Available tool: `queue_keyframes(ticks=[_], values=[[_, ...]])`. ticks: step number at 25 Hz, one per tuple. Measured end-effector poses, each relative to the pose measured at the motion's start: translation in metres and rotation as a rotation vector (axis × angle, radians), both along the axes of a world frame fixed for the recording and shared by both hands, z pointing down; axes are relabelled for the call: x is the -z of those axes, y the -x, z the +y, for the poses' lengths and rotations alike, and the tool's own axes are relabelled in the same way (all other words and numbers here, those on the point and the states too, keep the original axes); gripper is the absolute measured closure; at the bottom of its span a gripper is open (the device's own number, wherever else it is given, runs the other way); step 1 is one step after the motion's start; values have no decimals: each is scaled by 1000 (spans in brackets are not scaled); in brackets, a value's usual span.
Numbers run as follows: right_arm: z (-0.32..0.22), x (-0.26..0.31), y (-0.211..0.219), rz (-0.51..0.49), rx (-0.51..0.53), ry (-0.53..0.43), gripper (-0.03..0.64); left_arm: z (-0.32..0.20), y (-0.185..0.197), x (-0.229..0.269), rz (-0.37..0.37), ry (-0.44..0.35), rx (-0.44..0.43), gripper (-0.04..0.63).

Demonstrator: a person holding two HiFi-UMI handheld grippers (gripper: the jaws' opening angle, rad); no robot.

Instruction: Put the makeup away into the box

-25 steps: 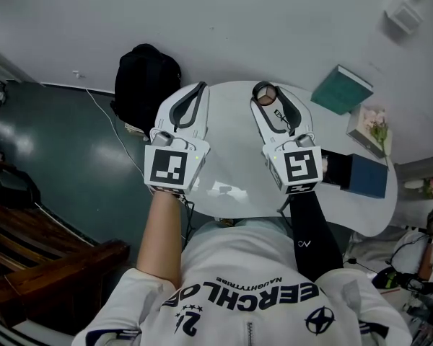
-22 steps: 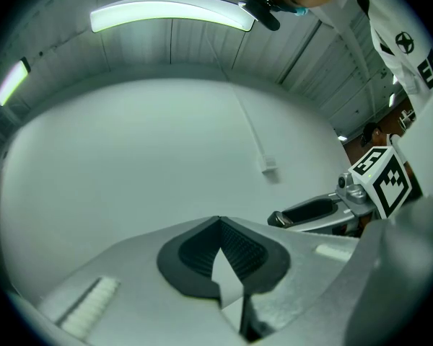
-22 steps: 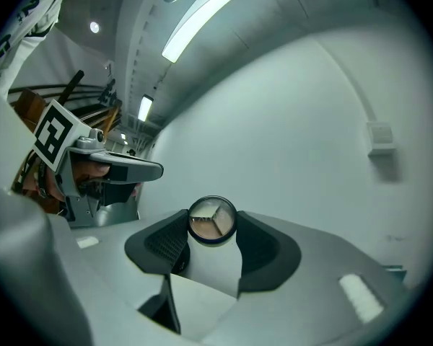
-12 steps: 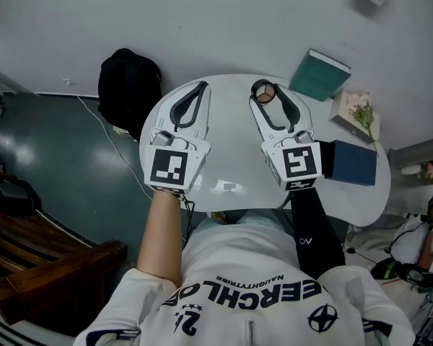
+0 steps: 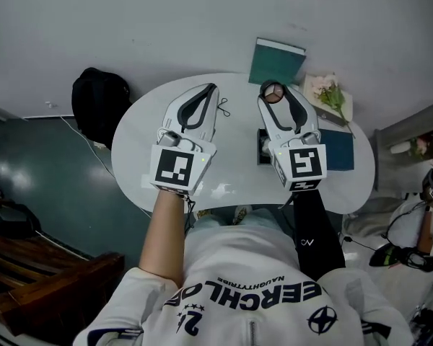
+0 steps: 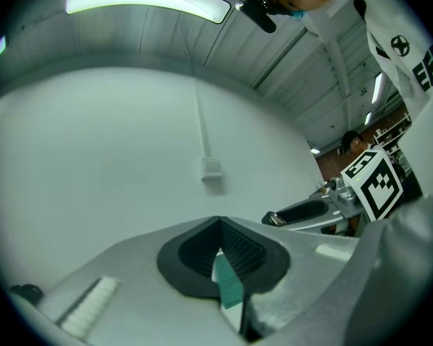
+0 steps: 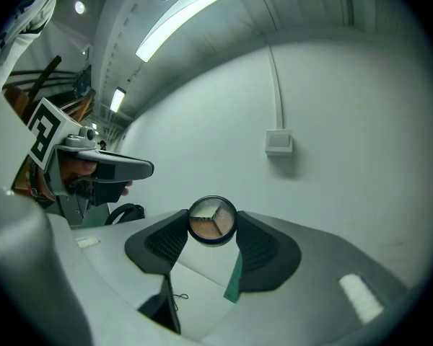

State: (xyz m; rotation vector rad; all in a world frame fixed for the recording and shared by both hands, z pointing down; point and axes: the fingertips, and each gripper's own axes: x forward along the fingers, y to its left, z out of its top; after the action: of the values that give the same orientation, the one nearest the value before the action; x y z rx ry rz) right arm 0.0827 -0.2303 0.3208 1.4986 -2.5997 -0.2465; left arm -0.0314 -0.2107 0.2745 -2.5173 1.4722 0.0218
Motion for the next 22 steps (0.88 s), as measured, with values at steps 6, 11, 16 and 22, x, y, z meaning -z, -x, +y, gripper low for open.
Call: queue_keyframes(ticks=[6,11,16,22], values=[[7,-8,-66,5,-57,5,374,-2,-63,-5,4,-20,-47,588],[11,-10,-105,1,-94,7,374,-5,-102,-14,-25,-6,-61,588],[12,-13,-119,0,-98,19,374,-8,-117,-12,35,-11,-55,595],[16,-18,-122,2,-96,22,374,-2,-122,-15,44,-6,-59,595]])
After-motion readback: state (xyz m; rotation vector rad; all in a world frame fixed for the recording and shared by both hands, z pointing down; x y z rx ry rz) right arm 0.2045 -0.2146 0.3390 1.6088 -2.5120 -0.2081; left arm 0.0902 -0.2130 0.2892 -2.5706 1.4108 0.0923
